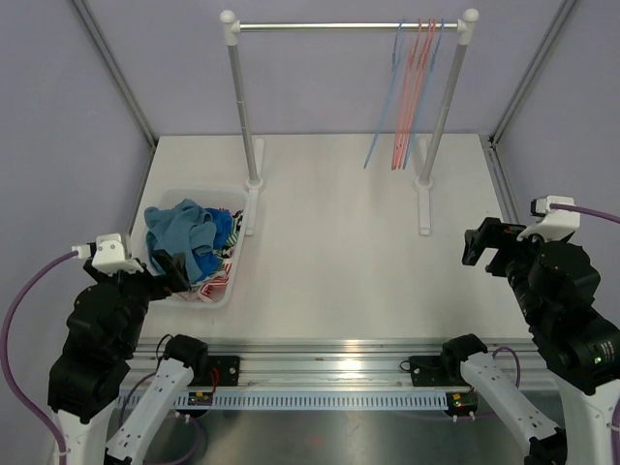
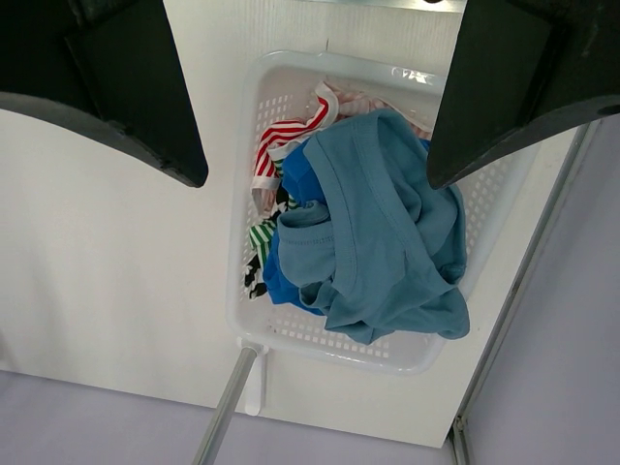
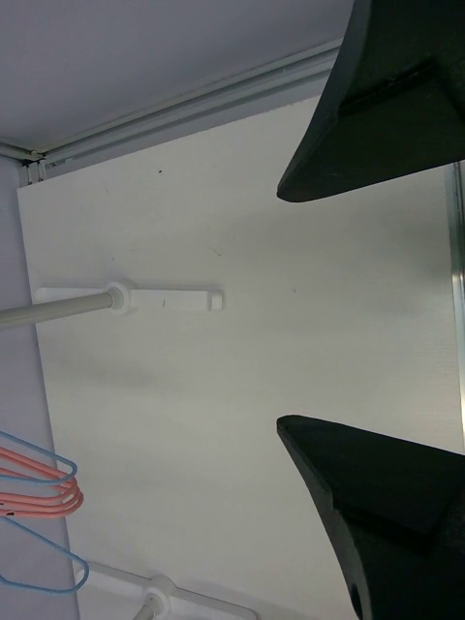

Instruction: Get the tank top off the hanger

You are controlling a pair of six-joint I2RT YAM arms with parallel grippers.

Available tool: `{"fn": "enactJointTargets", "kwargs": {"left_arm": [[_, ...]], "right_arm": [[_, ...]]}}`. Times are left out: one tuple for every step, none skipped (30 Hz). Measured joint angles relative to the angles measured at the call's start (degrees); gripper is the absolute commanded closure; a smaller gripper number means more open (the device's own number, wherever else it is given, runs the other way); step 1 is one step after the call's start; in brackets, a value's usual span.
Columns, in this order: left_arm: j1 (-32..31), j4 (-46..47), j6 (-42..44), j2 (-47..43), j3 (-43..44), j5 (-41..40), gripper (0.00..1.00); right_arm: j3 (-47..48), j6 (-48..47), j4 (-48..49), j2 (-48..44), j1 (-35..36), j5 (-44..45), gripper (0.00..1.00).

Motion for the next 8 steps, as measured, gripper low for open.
{"fn": "enactJointTargets", "kwargs": {"left_arm": [[0.00,0.33,0.00,-0.02,-0.13,0.00,0.01],[0.00,0.57,0.00,-0.02,-0.26,0.00,0.01],[0.00,0.63,0.00,-0.02,-0.26,0.02,0.01],[0.00,0.70,0.00,-0.02,-0.26,0.02,0.01],[0.00,0.79,0.00,-0.02,-0.26,0.02,0.01],[0.00,0.96,0.00,-0.02,-0.26,0.02,0.01],[0.00,1.07,0.00,-0.02,-0.26,0.02,0.01],[0.00,1.09,0.02,0.00,-0.26,0.02,0.01]], "right_arm": [[-0.15,-0.02,0.26,0.04,0.00,-0.09,0.01],[-0.20,-0.02,0.31,0.07,0.00,-0.11,0.01],[-0.33,-0.02,0.35,0.09,0.00,-0.20,0.00],[-0.46,-0.02,0.37,0.09,0.00,-0.37,0.01],[-0.57,-0.04,0.42,0.09,0.00,-0.42,0.00],[-0.66,-0.02,0.42,0.09,0.00,-0.44,0.00],[-0.76,-0.02,0.55,0.09,0.00,-0.44,0.00],[-0.83,-0.02,0.59,0.11,0.00,-0.46,0.00]]}}
